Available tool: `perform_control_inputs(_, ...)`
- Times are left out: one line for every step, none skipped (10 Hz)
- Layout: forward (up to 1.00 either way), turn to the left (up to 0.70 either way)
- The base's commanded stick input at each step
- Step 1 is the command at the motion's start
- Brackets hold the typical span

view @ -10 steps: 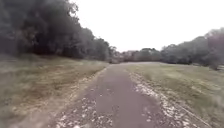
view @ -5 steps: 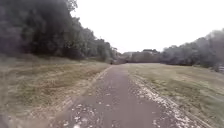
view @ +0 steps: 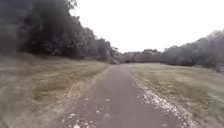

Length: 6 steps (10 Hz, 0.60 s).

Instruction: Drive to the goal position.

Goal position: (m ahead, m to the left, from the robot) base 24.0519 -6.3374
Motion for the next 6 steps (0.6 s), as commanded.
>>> perform_control_inputs(0.6,0.0)
perform_control_inputs(0.6,0.0)
perform_control_inputs(0.6,0.0)
perform_control_inputs(0.6,0.0)
perform_control_inputs(0.6,0.0)
perform_control_inputs(0.6,0.0)
